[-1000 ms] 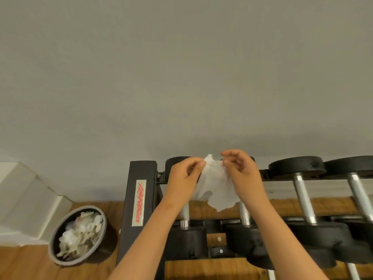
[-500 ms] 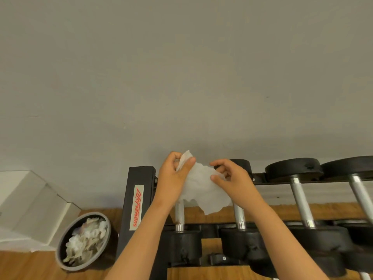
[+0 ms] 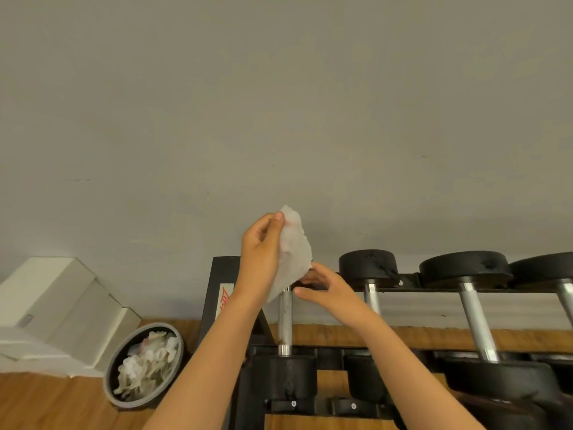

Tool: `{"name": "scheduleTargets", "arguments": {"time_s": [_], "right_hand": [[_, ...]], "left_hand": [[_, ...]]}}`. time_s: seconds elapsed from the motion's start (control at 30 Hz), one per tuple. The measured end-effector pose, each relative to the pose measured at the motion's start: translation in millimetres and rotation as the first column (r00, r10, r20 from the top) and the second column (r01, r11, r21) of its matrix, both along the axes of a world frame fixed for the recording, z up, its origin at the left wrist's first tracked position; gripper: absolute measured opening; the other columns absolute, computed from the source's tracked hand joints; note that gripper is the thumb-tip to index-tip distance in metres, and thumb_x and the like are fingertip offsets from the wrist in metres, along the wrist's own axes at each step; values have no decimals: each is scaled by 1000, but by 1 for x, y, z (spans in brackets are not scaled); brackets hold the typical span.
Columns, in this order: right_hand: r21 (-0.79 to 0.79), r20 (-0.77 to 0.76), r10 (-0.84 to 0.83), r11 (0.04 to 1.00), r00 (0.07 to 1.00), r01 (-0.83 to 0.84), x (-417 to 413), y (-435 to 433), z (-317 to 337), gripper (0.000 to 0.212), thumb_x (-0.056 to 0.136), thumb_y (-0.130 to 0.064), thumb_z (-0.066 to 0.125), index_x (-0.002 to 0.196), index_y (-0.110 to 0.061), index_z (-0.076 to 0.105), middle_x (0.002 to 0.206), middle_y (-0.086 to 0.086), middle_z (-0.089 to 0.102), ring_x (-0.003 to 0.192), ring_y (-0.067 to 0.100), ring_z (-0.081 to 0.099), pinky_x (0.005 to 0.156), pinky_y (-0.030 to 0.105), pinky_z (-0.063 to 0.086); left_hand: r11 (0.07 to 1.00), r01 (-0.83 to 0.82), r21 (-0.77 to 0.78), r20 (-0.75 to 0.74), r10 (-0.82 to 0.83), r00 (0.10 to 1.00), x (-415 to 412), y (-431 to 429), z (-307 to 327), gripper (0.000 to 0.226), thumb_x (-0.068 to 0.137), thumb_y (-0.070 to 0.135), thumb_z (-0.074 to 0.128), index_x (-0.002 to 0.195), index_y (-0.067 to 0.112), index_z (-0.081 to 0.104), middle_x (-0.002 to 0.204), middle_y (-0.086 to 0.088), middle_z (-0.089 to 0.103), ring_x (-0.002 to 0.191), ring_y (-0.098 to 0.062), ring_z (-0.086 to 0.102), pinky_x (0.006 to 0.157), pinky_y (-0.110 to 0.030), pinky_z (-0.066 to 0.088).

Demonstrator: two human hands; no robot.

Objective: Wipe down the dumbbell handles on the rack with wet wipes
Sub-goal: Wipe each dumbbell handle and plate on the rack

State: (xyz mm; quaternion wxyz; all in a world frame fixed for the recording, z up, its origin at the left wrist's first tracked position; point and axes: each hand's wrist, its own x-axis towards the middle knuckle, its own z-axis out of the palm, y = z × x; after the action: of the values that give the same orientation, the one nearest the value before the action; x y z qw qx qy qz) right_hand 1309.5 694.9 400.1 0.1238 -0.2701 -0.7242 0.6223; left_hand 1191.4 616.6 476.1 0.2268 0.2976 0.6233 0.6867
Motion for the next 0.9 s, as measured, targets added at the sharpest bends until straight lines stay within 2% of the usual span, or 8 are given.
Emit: {"name": "scheduleTargets", "arguments": {"time_s": [0.1,0.2,0.3,0.37,0.43,0.57,0.8,0.9], "right_hand": [[-77,-24,-2,997,1000,0,-1,1,-6,29,86,-30,70,114,-29,64,114,-9,68,109,6,61,97,28,48],[-225,-79,-49,974,996,30,9,7,-13,46,78,-38,74,118,-17,65,118,0,68,115,16,61,99,34,49],[-524,-253,-232,849,939,69,18,12,-20,66,78,-36,78,124,5,57,126,14,64,119,25,61,99,38,51],[-606,-294,-384,783,875,140,18,12,-14,48,90,-31,65,126,-1,56,125,12,66,117,25,62,96,39,53],[-574,-237,-509,761,828,303,14,12,-5,30,99,-28,49,119,-9,61,116,7,70,108,23,66,90,38,54],[-378,-143,-676,713,723,591,5,15,11,42,103,-38,43,100,1,56,93,13,58,85,26,54,77,39,44],[-366,-122,-717,676,687,640,6,11,28,30,105,-33,38,90,-21,61,95,2,63,89,17,60,80,33,51],[-287,-110,-717,685,688,669,9,12,27,40,104,-30,42,108,7,58,97,23,59,92,35,59,89,47,51]], "left_hand": [[1000,26,3,88,-26,996,-7,-8,7,26,102,30,48,86,17,65,83,-4,66,77,-17,64,66,-26,52],[998,-52,23,99,50,994,-21,-17,11,26,101,27,50,81,16,63,79,0,63,74,-13,61,67,-25,49],[984,-176,28,119,171,978,-30,-22,4,28,101,31,51,80,13,56,76,-2,57,73,-16,55,68,-30,44],[975,-223,-1,118,221,968,-27,-23,-6,30,102,33,49,80,12,54,72,0,54,68,-14,52,64,-30,42],[967,-251,-46,115,255,960,-22,-22,-18,33,103,32,47,75,15,51,68,3,53,64,-10,51,61,-28,41],[953,-291,-90,128,300,945,-17,-20,-37,35,103,32,45,73,16,49,72,1,50,68,-12,46,65,-31,37],[942,-319,-102,158,332,930,-13,-17,-46,42,103,35,43,63,24,43,71,-2,41,71,-20,39,67,-34,31],[938,-332,-96,143,343,928,-14,-18,-46,39,104,33,43,67,18,43,71,1,44,69,-13,41,65,-29,32]]}}
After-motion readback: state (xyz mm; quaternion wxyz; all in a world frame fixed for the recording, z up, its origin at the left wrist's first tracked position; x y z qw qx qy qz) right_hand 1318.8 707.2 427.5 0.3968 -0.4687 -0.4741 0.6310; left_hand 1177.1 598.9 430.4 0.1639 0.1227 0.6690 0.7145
